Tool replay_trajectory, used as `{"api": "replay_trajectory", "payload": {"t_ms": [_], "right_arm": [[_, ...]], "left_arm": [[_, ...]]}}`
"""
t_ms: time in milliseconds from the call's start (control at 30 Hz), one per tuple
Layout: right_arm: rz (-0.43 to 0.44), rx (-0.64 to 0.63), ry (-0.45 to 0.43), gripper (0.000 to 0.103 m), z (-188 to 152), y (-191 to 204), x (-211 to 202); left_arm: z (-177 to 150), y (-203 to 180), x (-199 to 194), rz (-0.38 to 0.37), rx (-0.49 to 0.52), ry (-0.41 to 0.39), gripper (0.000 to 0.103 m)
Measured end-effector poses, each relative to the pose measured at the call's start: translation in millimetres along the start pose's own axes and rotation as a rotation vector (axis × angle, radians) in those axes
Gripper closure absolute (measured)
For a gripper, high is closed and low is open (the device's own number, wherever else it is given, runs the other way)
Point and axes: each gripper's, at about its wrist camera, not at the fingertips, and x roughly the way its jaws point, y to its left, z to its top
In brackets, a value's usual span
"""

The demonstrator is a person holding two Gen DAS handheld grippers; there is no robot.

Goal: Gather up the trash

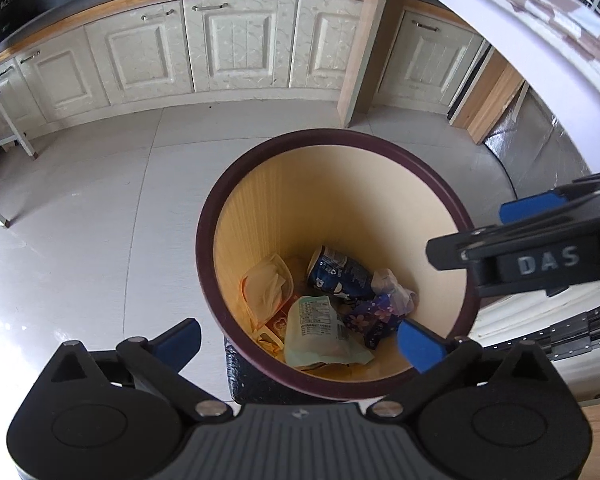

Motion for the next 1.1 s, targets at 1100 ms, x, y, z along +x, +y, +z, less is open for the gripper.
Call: {"api": "replay_trajectory", "payload": {"t_ms": [1100], "right_arm": [[-0.016, 0.087, -0.358, 0.0, -79.4, 21.9, -252.9]], "left_arm": [[-61.9, -22.8, -237.0, -0.007, -0.023, -0.325, 0.0]]}}
